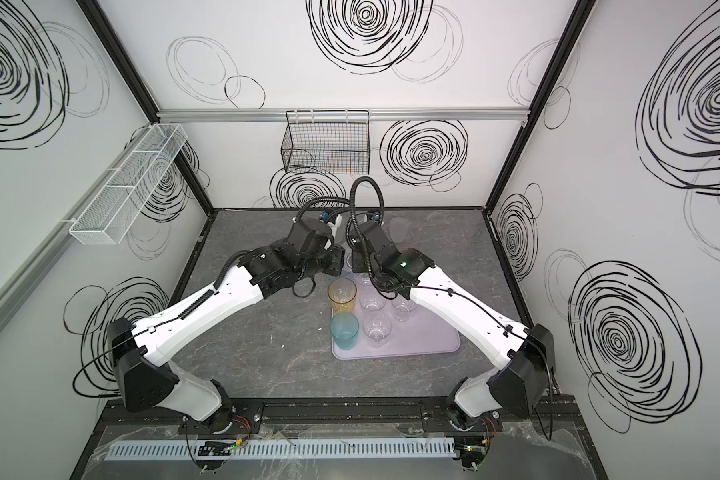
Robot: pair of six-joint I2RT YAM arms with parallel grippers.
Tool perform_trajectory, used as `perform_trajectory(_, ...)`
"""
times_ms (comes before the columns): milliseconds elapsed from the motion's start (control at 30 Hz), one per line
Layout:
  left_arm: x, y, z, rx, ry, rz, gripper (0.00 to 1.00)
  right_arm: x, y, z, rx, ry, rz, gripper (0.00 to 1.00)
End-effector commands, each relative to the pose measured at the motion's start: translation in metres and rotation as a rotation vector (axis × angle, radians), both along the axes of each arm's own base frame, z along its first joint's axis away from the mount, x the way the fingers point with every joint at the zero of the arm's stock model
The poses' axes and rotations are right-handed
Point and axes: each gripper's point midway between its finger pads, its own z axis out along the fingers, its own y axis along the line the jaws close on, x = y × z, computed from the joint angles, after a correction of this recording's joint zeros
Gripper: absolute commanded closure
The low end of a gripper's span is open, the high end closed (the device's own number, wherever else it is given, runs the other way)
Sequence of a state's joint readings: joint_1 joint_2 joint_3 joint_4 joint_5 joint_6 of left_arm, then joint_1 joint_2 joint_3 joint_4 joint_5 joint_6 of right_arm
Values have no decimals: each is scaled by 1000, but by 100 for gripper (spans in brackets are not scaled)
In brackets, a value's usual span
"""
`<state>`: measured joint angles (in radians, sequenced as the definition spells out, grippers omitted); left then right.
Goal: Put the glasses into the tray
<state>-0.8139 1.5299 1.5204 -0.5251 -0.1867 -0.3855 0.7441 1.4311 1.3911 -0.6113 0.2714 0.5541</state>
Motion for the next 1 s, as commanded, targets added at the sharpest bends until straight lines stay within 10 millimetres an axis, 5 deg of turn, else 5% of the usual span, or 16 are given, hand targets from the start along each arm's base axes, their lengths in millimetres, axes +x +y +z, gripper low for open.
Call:
perform_trajectory(0,-8,-14,55,-143,-101,-51,66,0,-29,24,13,-74,-78,98)
perform_trajectory(133,-10,-2,82,-216,-170,-38,46,-6,-55,28,4,-61,-100,100)
perform_trajectory(267,-8,21,93,-232,-235,4,37,-15,-89,29,2,-27,-138,100)
perform_trajectory(433,14,68,66,-208,-220,98,35,-35,-146,16,-40,69,-217,100)
perform_trajectory(600,40,137,23,-136,-189,233,34,-82,-207,-19,-123,243,-398,100)
perform_trajectory(733,54,169,-11,-127,-140,298,34,-112,-221,-67,-166,413,-439,100)
perform_trajectory(967,64,173,-60,-94,-54,292,33,-147,-196,-129,-45,587,-434,100)
